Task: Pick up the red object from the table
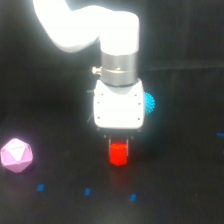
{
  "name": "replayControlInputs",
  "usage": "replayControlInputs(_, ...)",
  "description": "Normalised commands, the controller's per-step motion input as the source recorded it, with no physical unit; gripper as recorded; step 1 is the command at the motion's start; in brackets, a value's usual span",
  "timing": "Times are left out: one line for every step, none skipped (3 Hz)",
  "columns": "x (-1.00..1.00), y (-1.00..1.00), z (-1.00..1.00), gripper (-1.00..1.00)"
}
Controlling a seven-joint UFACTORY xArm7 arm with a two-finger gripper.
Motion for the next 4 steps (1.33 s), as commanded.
replayControlInputs(0.87,0.27,0.89,-1.00)
replayControlInputs(0.24,-0.22,1.00,-1.00)
replayControlInputs(0.59,0.78,0.99,-1.00)
replayControlInputs(0.63,0.76,1.00,-0.93)
